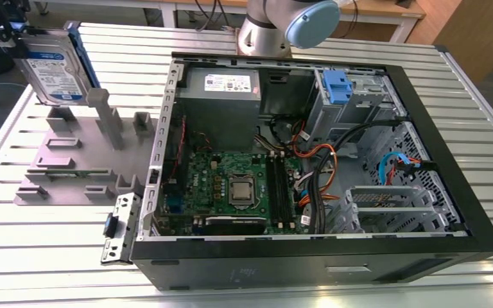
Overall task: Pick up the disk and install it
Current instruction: 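Pick up the disk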
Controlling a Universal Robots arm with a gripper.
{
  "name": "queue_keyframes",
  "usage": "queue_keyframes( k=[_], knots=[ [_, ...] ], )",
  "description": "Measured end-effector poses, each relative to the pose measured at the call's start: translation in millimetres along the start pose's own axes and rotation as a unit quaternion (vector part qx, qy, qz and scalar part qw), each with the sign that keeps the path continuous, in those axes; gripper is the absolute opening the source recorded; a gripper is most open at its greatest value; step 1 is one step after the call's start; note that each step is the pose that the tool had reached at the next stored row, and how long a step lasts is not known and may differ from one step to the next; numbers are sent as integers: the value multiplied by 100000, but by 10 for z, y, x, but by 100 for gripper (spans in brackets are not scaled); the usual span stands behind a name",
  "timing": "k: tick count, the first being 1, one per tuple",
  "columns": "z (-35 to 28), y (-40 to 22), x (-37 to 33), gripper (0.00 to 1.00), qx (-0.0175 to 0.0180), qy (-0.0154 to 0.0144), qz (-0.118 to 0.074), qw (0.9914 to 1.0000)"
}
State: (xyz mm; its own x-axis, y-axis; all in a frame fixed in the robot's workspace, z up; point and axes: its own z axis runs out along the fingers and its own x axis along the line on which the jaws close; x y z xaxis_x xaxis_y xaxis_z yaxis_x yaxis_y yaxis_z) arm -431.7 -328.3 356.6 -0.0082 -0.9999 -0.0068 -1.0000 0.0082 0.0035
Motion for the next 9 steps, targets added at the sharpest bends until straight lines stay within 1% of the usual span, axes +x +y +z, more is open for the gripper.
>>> queue_keyframes(
  k=[9],
  knots=[
    [-21, 0, 0, 37, -14, 41, 2, 100000]
  ],
)
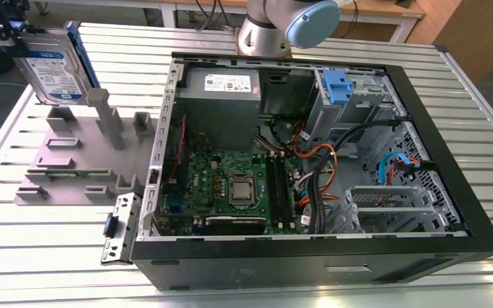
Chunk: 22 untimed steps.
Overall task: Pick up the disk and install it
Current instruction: 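Pick up the disk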
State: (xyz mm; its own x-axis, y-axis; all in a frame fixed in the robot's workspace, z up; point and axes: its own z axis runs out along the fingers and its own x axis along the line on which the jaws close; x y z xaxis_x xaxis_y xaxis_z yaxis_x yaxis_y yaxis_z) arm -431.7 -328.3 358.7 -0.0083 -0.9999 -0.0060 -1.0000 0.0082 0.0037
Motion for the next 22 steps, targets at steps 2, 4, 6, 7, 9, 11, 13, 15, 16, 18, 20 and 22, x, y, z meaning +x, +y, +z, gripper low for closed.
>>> queue_keyframes(
  k=[2, 4, 6, 7, 9, 11, 13, 15, 16, 18, 20, 22],
  knots=[
    [-2, 0, 0, 37, 9, -3, -2, 100000],
    [-3, 0, 0, 37, 0, 9, -1, 100000],
    [-4, 0, 0, 37, 2, 12, 0, 100000],
    [-5, 0, 0, 37, 2, 14, -1, 100000],
    [-11, 0, 0, 37, -3, 16, -1, 100000],
    [-19, 0, 0, 37, 0, 14, -3, 100000],
    [-27, 0, 0, 37, 2, 14, 0, 100000],
    [-35, 0, 0, 37, 5, 13, -2, 100000],
    [-39, 0, 0, 37, 6, 13, -1, 100000],
    [-46, 0, 0, 37, -2, 14, -1, 100000],
    [-55, 0, 0, 37, 2, 15, 0, 100000],
    [-63, 0, 0, 37, 3, 14, 0, 100000]
  ],
)
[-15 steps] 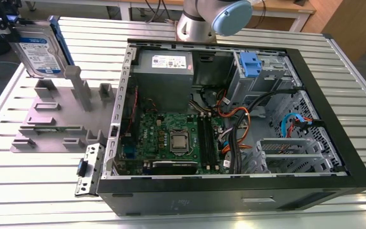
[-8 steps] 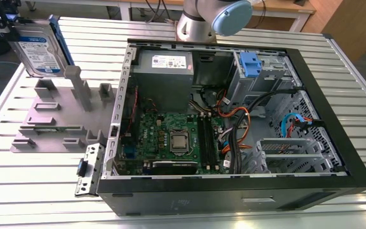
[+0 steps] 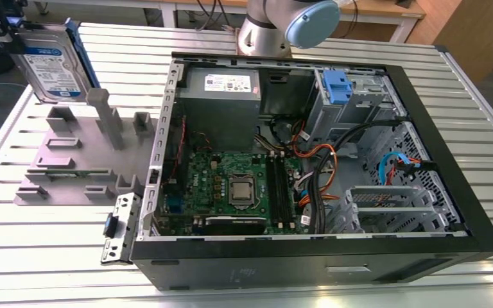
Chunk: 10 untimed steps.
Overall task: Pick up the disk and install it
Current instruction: 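Pick up the disk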
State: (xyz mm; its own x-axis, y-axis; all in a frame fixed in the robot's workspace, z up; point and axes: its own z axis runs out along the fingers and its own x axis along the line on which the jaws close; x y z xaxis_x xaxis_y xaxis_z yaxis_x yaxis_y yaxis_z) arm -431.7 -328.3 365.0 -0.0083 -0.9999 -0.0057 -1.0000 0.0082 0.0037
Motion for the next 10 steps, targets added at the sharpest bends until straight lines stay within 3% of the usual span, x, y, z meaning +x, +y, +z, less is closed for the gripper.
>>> queue_keyframes(
  k=[10],
  knots=[
    [-37, 0, 0, 37, 4, -2, 2, 100000]
  ],
)
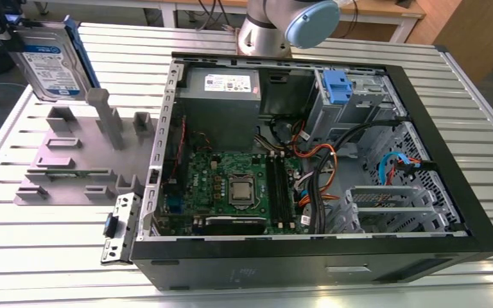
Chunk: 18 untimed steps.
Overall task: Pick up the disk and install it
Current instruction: 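Pick up the disk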
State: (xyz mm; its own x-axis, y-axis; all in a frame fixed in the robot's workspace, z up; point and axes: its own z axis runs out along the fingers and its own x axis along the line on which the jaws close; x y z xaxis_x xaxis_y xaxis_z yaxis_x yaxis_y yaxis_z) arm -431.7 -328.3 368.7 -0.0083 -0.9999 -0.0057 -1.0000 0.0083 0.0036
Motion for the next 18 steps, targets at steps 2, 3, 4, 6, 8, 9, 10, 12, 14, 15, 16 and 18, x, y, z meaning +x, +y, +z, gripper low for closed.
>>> queue_keyframes(
  k=[2, 3, 4, 6, 8, 9, 10, 12, 14, 15, 16, 18],
  knots=[
    [-8, 0, 0, 37, -5, 2, -2, 100000],
    [-12, 0, 0, 37, -4, 1, -3, 100000],
    [-16, 0, 0, 37, -4, 2, -3, 100000],
    [-22, 0, 0, 37, 1, 1, -3, 100000],
    [-26, 0, 0, 37, 2, -1, -3, 100000],
    [-26, 0, 0, 37, 4, -2, -3, 100000],
    [-27, 0, 0, 37, -1, 0, -4, 100000],
    [-29, 0, 0, 37, -4, 3, -2, 100000],
    [-29, 0, 0, 37, -3, 2, 0, 100000],
    [-29, 0, 0, 37, -3, 2, -3, 100000],
    [-31, 0, 0, 37, -6, 3, -3, 100000],
    [-38, 0, 0, 37, -19, 9, 0, 100000]
  ],
)
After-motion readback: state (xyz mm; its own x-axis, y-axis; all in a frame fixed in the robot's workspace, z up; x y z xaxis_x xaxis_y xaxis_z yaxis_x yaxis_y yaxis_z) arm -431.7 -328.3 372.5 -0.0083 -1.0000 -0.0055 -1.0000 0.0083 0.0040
